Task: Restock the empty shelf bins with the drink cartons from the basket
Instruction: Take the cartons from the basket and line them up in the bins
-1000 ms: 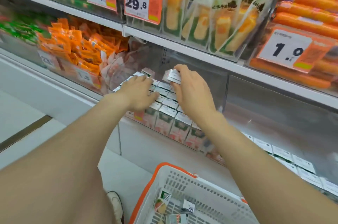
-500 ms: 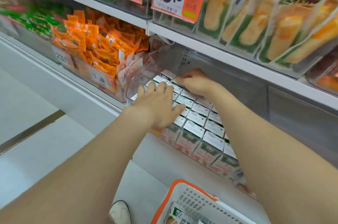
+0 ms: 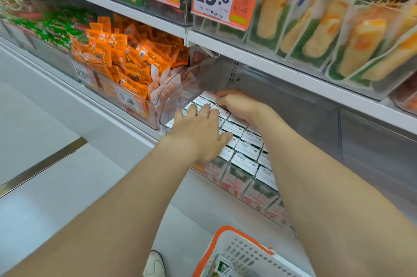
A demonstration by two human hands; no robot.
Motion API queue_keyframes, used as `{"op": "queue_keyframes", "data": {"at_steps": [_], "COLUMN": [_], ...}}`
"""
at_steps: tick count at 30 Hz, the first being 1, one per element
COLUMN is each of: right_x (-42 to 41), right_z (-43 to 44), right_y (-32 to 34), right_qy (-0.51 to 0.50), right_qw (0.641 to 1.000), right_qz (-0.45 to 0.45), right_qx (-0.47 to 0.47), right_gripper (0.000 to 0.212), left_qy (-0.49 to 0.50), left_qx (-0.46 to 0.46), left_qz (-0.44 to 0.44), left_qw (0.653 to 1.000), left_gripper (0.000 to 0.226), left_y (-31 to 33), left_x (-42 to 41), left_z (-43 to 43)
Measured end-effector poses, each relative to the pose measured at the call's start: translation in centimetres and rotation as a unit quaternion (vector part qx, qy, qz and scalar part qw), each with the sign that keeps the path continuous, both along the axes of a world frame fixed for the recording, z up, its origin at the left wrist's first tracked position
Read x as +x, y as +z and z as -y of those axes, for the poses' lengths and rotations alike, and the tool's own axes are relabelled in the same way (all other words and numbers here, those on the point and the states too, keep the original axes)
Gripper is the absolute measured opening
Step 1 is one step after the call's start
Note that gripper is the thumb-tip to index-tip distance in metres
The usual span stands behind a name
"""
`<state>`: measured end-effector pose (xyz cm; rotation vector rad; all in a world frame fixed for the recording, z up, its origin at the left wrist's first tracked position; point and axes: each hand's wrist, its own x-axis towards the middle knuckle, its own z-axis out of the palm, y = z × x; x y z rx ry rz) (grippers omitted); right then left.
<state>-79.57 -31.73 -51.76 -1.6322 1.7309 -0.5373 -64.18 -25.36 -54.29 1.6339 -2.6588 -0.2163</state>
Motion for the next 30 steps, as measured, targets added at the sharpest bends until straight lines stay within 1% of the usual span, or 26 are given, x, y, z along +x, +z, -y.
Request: {"op": "queue_keyframes", "data": {"at_steps": [3,4,6,7,8,11,13,14,16,18,19,20,22,24,26,27,29,30], "right_x": [0.9,1.2,1.1,1.0,0.8,0.2,-0.2,-0.5,-0.9,-1.5,-1.8,-2.3,-3.1,-4.0,-5.0,-5.7,-6.9,-7.4], "right_z": [-0.5,-0.8,-1.4,-2.2,-3.2,-8.5,-13.3,-15.9,-21.3,-26.1,-28.4,-30.4,-33.8,-35.8,-36.5,-36.9,-37.6,-38.0], "right_y": [0.7,1.0,1.0,1.0,1.1,1.7,1.9,1.8,1.5,0.7,-0.1,-1.1,-3.6,-6.5,-9.7,-11.3,-14.4,-16.0], "right_qy": [0.031,0.035,0.025,0.016,0.012,-0.021,-0.075,-0.097,-0.114,-0.107,-0.101,-0.095,-0.078,-0.052,-0.005,0.024,0.068,0.08], "right_qw": [0.997,0.995,0.994,0.994,0.992,0.974,0.956,0.944,0.92,0.899,0.892,0.89,0.905,0.934,0.96,0.968,0.969,0.968], "right_qz": [-0.062,-0.082,-0.099,-0.11,-0.119,-0.131,-0.103,-0.088,-0.065,-0.048,-0.048,-0.053,-0.072,-0.116,-0.188,-0.213,-0.236,-0.236], "right_qx": [0.036,0.042,0.024,-0.005,-0.048,-0.184,-0.265,-0.302,-0.369,-0.423,-0.439,-0.442,-0.413,-0.334,-0.206,-0.133,-0.017,0.026], "right_gripper": [0.019,0.026,0.051,0.058,0.059,0.046,0.038,0.034,0.029,0.026,0.025,0.024,0.023,0.021,0.026,0.031,0.036,0.036], "left_qy": [0.004,0.009,0.021,0.027,0.03,0.024,0.004,-0.004,-0.007,-0.012,-0.024,-0.041,-0.096,-0.158,-0.201,-0.211,-0.221,-0.221], "left_qx": [0.009,0.011,0.019,0.021,0.021,0.024,-0.002,-0.027,-0.053,-0.049,-0.041,-0.019,0.056,0.123,0.173,0.196,0.232,0.242], "left_qz": [-0.01,-0.011,-0.006,-0.005,-0.01,-0.055,-0.085,-0.104,-0.16,-0.211,-0.211,-0.193,-0.126,-0.032,0.082,0.14,0.223,0.246], "left_qw": [1.0,1.0,1.0,0.999,0.999,0.998,0.996,0.994,0.986,0.976,0.976,0.98,0.986,0.979,0.961,0.947,0.921,0.912], "left_gripper": [0.067,0.067,0.064,0.062,0.06,0.056,0.056,0.054,0.041,0.028,0.023,0.021,0.021,0.024,0.028,0.031,0.03,0.023], "left_y": [0.2,0.4,1.1,1.5,2.0,3.5,4.1,4.4,4.4,4.1,3.8,3.2,1.9,-0.1,-3.1,-4.9,-9.2,-11.3], "left_x": [0.0,0.0,-0.1,-0.2,-0.5,-1.6,-2.3,-2.6,-3.0,-3.0,-2.9,-3.0,-3.2,-4.0,-4.8,-5.3,-6.1,-6.6], "left_z": [-0.1,-0.2,-0.6,-1.0,-1.6,-4.5,-7.2,-8.7,-11.6,-14.3,-15.5,-16.6,-18.7,-20.3,-20.8,-21.1,-21.0,-20.9]}}
